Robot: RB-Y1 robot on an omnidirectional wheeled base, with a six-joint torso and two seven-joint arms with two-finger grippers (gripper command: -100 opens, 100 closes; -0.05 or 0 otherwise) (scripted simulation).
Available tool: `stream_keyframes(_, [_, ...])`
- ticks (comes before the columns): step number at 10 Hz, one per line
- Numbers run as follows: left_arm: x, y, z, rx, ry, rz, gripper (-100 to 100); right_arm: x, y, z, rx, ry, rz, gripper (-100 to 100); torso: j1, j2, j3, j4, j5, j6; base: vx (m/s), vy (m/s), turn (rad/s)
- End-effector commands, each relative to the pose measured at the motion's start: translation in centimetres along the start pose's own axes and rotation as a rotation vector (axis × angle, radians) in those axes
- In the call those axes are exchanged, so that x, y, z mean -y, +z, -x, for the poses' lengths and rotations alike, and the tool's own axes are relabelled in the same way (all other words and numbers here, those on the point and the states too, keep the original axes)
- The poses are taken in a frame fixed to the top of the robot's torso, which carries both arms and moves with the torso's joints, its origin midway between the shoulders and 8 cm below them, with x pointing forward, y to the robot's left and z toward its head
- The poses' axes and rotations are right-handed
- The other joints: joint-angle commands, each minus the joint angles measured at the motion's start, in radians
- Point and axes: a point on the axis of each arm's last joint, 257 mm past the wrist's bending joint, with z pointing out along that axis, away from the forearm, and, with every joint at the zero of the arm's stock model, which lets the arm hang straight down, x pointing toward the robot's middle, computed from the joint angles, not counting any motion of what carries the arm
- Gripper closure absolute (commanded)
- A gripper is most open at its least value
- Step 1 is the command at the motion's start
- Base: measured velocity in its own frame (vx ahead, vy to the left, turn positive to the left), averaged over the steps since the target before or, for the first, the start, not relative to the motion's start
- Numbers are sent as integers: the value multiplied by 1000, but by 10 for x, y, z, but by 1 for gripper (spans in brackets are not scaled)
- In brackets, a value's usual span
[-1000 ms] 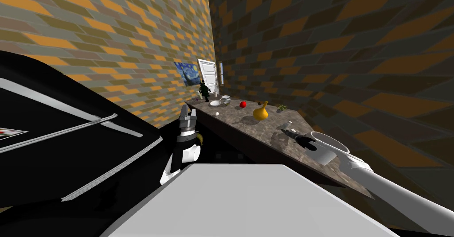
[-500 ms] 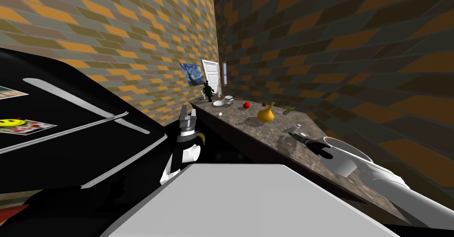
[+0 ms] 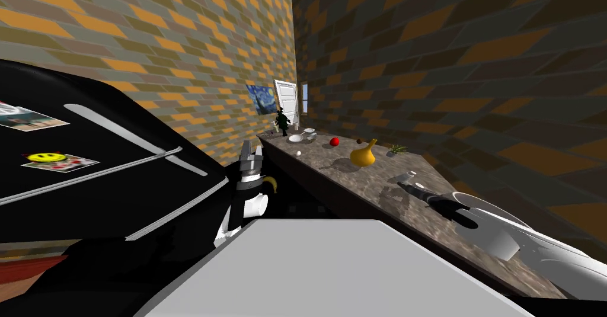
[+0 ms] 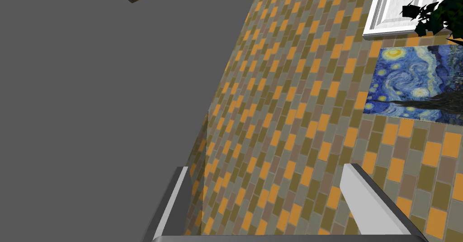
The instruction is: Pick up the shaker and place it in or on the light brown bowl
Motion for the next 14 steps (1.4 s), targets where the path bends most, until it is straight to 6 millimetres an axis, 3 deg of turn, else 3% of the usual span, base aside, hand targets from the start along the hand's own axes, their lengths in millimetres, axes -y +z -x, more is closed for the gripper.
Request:
stream_keyframes(1, [0, 0, 0, 0, 0, 0, 0, -1, -4, -2, -3, 2, 26, -100, 0, 0, 0, 0, 0, 0, 25, 35, -23])
stream_keyframes(2, [0, 0, 0, 0, 0, 0, 0, 37, -16, -2, -13, 8, -21, -100, -2, 1, 1, 0, 0, 0, 42, 76, 174])
stream_keyframes(6, [0, 0, 0, 0, 0, 0, 0, 36, -19, -9, -26, 8, 5, -100, -4, 2, 1, 0, -1, 0, 23, 30, 17])
stream_keyframes(7, [0, 0, 0, 0, 0, 0, 0, 36, -19, -9, -26, 8, 9, 100, -5, 2, 1, 1, -1, 0, 0, 0, 0])
stream_keyframes(11, [0, 0, 0, 0, 0, 0, 0, 36, -19, -8, -25, 8, 7, 100, -6, 2, 1, 0, -3, -1, 0, 0, 0])
stream_keyframes(12, [0, 0, 0, 0, 0, 0, 0, 36, -19, -8, -25, 8, 7, 0, -6, 2, 1, 0, -3, -1, 0, 0, 0])
stream_keyframes(13, [0, 0, 0, 0, 0, 0, 0, 0, -6, -7, -11, 3, 42, 100, -6, 2, 1, 0, -3, -1, -51, -62, -190])
stream_keyframes(14, [0, 0, 0, 0, 0, 0, 0, -4, -4, -2, -3, 2, 40, 100, -9, 4, 2, 1, -4, 0, -60, -97, -101])
